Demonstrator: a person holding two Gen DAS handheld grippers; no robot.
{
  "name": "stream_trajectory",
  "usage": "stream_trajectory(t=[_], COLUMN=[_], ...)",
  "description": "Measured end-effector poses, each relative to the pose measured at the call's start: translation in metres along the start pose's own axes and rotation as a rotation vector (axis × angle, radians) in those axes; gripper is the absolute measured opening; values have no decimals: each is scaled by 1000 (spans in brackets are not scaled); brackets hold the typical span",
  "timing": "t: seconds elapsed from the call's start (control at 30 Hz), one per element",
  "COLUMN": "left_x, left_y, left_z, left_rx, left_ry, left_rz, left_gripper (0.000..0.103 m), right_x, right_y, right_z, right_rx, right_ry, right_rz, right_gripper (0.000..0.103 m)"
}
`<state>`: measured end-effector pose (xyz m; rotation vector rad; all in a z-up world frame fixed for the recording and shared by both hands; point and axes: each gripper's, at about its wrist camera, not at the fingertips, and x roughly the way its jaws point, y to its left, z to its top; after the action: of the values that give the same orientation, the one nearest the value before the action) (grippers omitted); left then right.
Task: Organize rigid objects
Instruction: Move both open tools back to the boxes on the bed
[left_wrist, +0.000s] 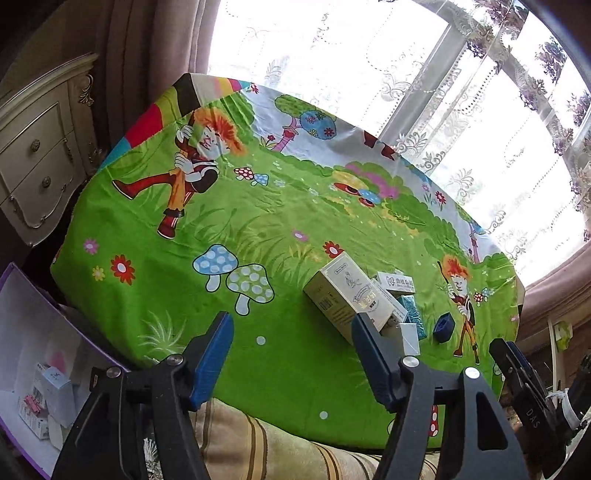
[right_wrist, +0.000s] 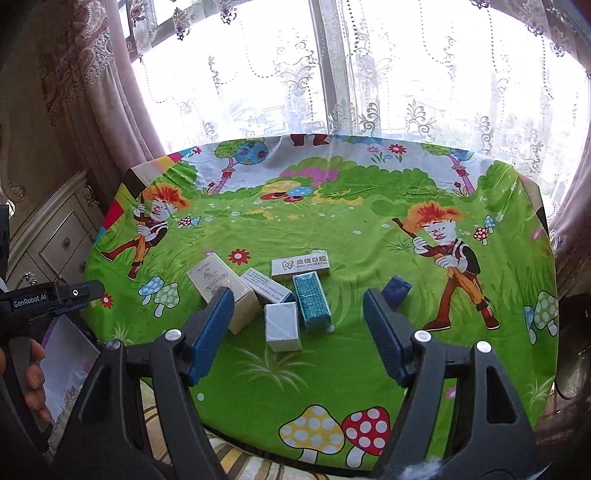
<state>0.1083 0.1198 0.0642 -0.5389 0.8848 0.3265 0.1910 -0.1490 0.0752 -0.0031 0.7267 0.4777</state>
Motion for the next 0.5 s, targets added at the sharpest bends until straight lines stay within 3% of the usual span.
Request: stream_trajectory(t=[0.2,0.3,0.4,0.5], left_x=[30,48,64,77], left_y=[-33,-51,-80,-95], left_z=[10,14,14,5], left_rx=[1,51,265,429], left_ry=[51,70,53,76], left_rz=[0,13,32,1], left_gripper=[78,83,86,89], right_x=[4,8,16,24], right_y=[-52,-78,-95,-104], right_z=[-1,-4,-9,-13], right_rx=[118,210,256,253], right_ry=[5,16,38,66], right_rz=[-50,-85,-106,-131], right_gripper=[75,75,76,78])
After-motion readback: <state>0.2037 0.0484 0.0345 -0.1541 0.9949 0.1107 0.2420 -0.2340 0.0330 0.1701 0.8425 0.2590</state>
